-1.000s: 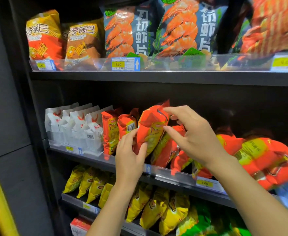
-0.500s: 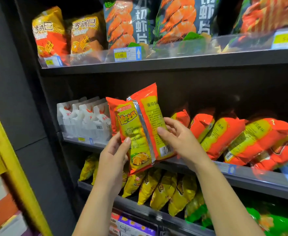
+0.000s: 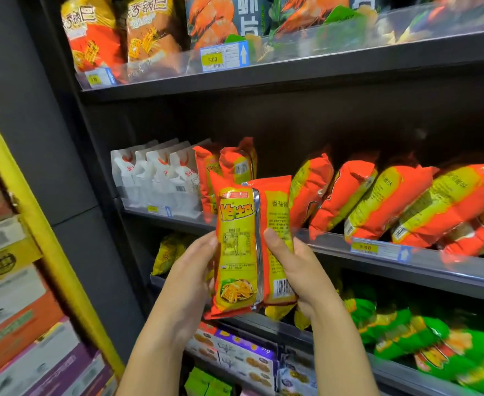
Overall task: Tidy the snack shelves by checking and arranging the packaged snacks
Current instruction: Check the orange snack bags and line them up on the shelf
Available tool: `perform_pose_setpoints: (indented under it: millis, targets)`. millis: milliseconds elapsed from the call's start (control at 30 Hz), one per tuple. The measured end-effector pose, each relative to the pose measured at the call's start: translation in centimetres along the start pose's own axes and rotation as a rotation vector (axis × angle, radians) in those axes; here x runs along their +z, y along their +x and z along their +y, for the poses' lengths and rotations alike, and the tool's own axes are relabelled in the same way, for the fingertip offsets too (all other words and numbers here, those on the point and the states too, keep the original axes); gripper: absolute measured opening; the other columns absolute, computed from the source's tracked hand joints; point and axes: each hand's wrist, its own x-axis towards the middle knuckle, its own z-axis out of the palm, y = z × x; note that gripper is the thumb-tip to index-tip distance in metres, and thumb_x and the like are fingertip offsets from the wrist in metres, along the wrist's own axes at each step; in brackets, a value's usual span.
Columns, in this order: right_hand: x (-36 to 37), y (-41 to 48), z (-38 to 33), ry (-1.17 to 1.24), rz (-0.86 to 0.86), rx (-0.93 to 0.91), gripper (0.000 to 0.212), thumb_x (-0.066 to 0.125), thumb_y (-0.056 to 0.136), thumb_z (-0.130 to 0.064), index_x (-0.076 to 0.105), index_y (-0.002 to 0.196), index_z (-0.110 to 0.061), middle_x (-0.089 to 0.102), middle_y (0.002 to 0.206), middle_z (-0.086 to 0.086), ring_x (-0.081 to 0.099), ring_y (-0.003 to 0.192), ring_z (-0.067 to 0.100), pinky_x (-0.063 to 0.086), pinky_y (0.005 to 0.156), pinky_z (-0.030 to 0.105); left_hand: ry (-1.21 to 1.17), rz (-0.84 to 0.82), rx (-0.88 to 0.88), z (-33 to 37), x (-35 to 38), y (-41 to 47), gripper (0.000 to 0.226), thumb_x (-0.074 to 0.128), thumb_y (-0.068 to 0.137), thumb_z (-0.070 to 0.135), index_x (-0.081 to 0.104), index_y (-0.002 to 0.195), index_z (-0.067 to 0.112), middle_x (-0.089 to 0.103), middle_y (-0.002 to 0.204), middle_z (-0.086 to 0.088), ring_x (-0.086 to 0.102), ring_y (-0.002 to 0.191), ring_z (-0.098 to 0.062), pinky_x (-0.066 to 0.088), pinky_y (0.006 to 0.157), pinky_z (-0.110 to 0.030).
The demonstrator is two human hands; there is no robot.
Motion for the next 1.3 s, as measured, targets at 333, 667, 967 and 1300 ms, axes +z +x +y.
perform_pose_setpoints:
  millis: [333, 667, 967, 1300]
  targets:
    - [-0.1, -2.8, 3.2, -0.049, -0.008, -0.029, 0.053, 0.073, 0.084, -0.045, 0.060, 0.133, -0.031, 0.077, 0.120, -0.012, 0.074, 0.111, 0.011, 0.060, 0.098, 0.037, 0.061, -0.028, 0.013, -1.9, -0.7, -1.9, 0.045, 0.062, 0.098, 0.019, 0.060, 0.143, 0.020, 0.073, 0.134, -0.006, 0.069, 0.126, -0.026, 0.057, 0.099, -0.047]
    - [-0.5, -3.6, 4.2, -0.028, -0.027, -0.088, 0.095, 0.085, 0.053, -0.081, 0.059, 0.131, -0.033, 0.077, 0.121, -0.012, 0.074, 0.111, 0.011, 0.059, 0.086, 0.021, 0.099, -0.055, 0.020, -2.2, -1.1, -2.6, 0.051, 0.065, 0.096, 0.018, 0.057, 0.146, 0.023, 0.071, 0.137, -0.007, 0.068, 0.127, -0.028, 0.055, 0.103, -0.055]
    - [-1.3, -3.8, 4.1, 0.153, -0.109, 0.104, 0.087, 0.083, 0.075, -0.060, 0.053, 0.142, -0.015, 0.075, 0.127, 0.008, 0.073, 0.117, 0.027, 0.061, 0.095, 0.041, -0.005, 0.028, -0.123, -2.1, -0.8, -2.2, 0.041, 0.067, 0.094, 0.028, 0.065, 0.134, 0.018, 0.075, 0.127, -0.014, 0.074, 0.115, -0.037, 0.055, 0.102, -0.058]
    - [-1.7, -4.1, 2.6, 0.122, -0.049, 0.242, 0.045, 0.055, 0.100, -0.051, 0.069, 0.128, -0.019, 0.081, 0.110, 0.006, 0.079, 0.101, 0.023, 0.063, 0.084, 0.035, -0.035, 0.085, -0.254, -2.2, 0.5, -1.8, 0.055, 0.073, 0.084, 0.040, 0.062, 0.124, 0.005, 0.080, 0.104, -0.020, 0.080, 0.083, -0.032, 0.066, 0.066, -0.039]
